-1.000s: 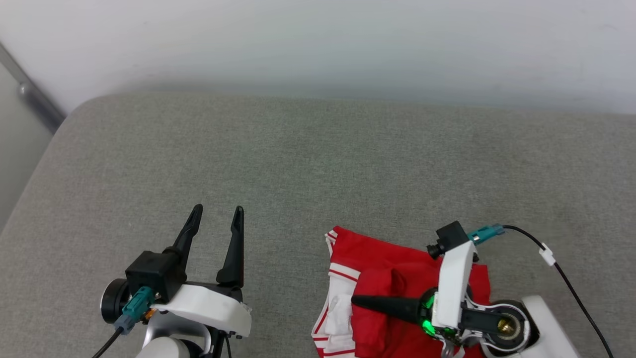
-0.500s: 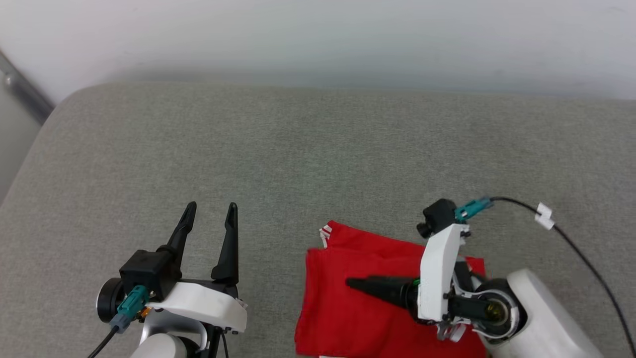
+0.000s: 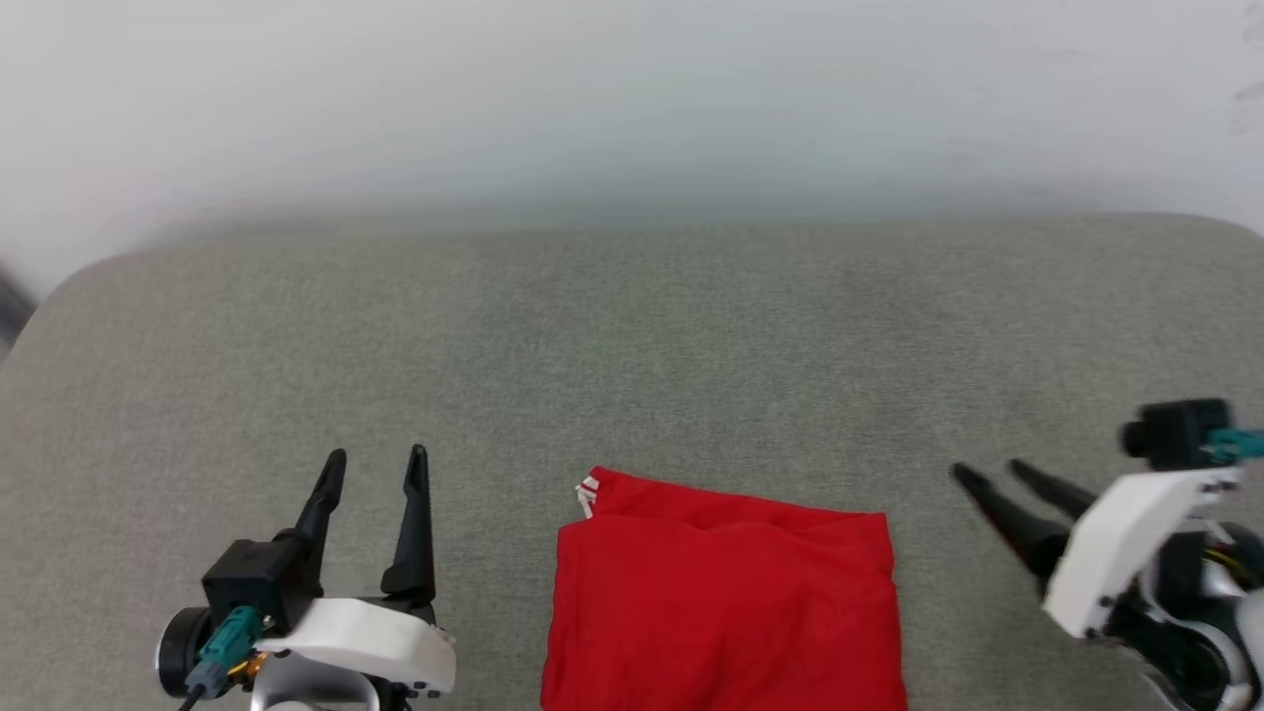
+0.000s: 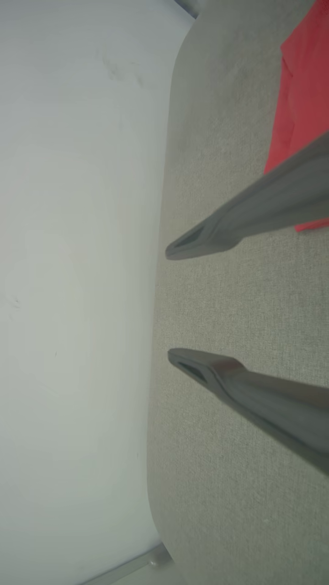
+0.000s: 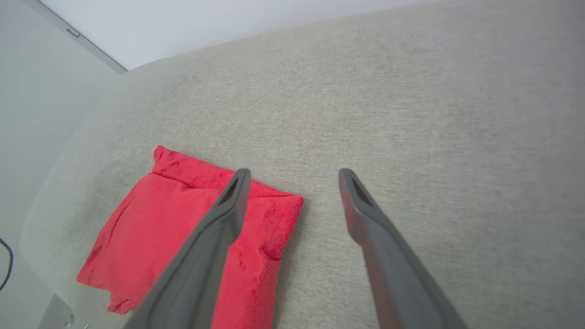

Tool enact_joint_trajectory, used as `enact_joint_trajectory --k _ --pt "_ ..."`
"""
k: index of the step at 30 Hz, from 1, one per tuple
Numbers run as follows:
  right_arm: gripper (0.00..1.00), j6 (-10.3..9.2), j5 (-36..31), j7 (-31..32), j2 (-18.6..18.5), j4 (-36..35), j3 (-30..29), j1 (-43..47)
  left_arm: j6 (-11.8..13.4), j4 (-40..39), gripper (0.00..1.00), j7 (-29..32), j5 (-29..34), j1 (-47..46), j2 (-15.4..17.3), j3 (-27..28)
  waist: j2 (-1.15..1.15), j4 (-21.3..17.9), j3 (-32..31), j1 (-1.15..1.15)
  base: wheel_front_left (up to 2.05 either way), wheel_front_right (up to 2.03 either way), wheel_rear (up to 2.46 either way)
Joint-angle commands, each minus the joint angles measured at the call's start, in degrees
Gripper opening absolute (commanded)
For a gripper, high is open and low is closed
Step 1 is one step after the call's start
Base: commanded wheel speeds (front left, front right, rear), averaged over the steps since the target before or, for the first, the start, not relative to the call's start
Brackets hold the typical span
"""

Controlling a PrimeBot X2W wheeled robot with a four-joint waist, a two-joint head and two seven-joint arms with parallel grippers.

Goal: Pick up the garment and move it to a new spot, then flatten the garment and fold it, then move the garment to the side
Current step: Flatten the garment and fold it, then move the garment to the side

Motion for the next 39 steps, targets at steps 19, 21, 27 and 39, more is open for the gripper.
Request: enact_joint_trajectory --k 19,21,27,39 --pt "1.00 -0.02 -29.2 -28.2 6.9 -17.1 -12.3 17.2 0.3 2.0 1.00 -2.1 0.6 7.0 -0.3 2.5 -0.01 -2.0 -4.8 0.00 0.00 0.00 0.00" --pt "1.00 -0.02 -29.9 -28.6 7.5 -17.3 -12.4 17.8 0.2 2.1 1.00 -2.2 0.5 7.5 -0.7 2.9 -0.01 -2.0 -4.9 0.00 0.00 0.00 0.00" --pt "1.00 -0.02 -30.3 -28.1 8.5 -17.9 -12.5 18.0 -0.4 2.2 1.00 -2.3 1.1 7.3 -1.5 3.6 -0.01 -1.9 -4.6 0.00 0.00 0.00 0.00" --pt "1.00 -0.02 -21.6 -19.6 7.3 -15.2 -17.9 18.4 -1.2 1.1 1.00 -2.4 2.3 5.7 -2.7 5.2 -0.01 -0.7 -2.9 0.00 0.00 0.00 0.00"
